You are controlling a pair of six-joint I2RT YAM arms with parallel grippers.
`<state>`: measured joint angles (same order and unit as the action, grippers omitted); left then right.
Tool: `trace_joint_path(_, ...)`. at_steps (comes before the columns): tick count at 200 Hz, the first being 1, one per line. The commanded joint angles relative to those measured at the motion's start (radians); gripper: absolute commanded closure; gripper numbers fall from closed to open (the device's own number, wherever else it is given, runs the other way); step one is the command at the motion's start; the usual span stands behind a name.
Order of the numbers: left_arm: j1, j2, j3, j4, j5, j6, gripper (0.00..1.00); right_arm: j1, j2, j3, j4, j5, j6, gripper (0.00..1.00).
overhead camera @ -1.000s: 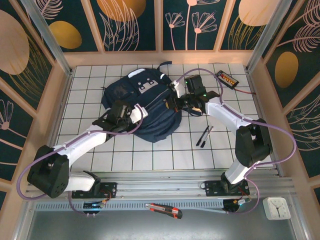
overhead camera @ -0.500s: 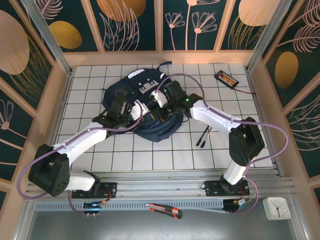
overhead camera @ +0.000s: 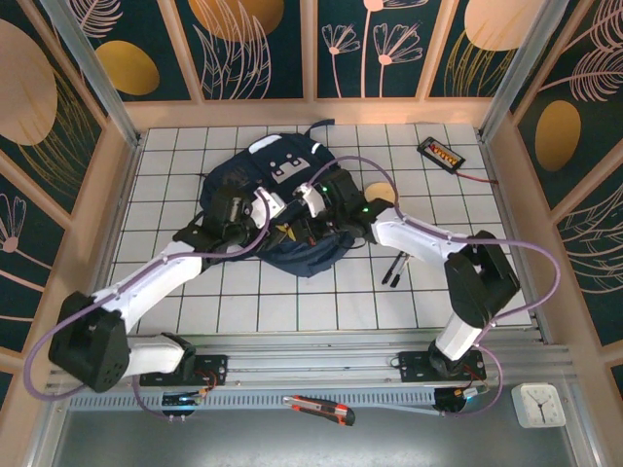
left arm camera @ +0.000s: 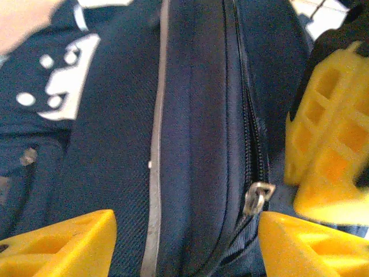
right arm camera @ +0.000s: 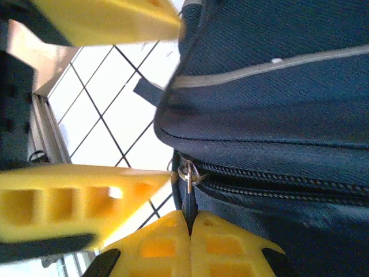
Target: Pack the student bag
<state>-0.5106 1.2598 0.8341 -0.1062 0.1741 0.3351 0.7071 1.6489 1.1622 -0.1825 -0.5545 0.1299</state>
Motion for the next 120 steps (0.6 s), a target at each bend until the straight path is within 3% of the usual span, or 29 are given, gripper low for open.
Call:
trace_joint_path(1, 0.03, -0.089, -0.028, 0.041, -0.021, -0.059, 0.33, -0.054, -0.115, -0.027, 0.036, -0.04, 0.001, 1.0)
trace_joint_path(26, 0.131, -0.081, -0.015, 0.026, 0.081, -0.273, 0.34, -0.09, -0.158, -0.051, 0.0, -0.039, -0.023, 1.0)
trace_joint_path(65, 0.139, 0.045, 0.131, -0.075, 0.084, -0.445, 0.28, -0.079, -0.184, -0.081, 0.003, -0.025, -0.023, 1.0)
trace_joint_path(91, 0.139, 0.119, 0.256, -0.206, 0.2, -0.311, 0.29, -0.077, -0.203, -0.107, 0.025, -0.005, -0.015, 1.0)
trace_joint_path(120, 0.139, 0.0, 0.163, -0.274, 0.235, 0.062, 0.31, -0.084, -0.197, -0.089, 0.03, -0.001, -0.033, 1.0)
